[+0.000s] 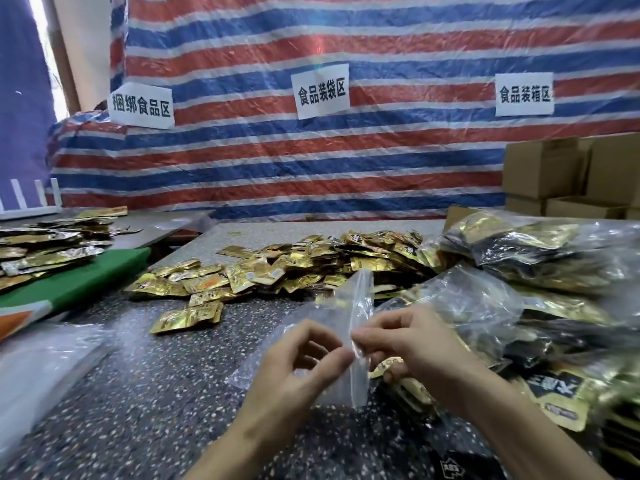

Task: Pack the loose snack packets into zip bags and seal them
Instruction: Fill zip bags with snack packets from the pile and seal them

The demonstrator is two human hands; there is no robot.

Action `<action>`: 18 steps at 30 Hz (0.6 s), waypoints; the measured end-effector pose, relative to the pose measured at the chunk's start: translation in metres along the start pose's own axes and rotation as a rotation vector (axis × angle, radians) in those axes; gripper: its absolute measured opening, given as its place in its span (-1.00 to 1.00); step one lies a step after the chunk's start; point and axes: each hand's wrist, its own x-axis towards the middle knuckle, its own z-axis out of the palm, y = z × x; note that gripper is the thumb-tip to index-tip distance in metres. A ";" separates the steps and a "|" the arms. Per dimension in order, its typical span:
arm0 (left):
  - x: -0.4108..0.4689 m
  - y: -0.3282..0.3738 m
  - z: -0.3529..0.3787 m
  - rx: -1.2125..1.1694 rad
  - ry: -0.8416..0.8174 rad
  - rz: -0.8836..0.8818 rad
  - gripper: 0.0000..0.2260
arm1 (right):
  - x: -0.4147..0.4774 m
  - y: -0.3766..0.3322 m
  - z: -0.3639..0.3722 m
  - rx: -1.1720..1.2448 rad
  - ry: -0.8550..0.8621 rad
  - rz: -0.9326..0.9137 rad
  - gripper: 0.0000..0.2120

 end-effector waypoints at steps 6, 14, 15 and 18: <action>0.000 0.004 0.005 -0.131 -0.043 -0.095 -0.69 | -0.005 -0.001 0.009 -0.017 -0.081 -0.026 -0.79; 0.013 0.000 -0.026 -0.009 0.410 -0.142 -0.70 | 0.005 0.010 -0.001 -0.272 0.317 -0.100 -0.73; 0.013 0.002 -0.028 0.006 0.435 -0.115 -0.68 | 0.004 0.011 0.002 -0.276 0.319 -0.113 -0.73; 0.013 0.004 -0.030 0.012 0.447 -0.092 -0.60 | 0.004 0.012 0.009 -0.118 0.295 -0.189 -0.72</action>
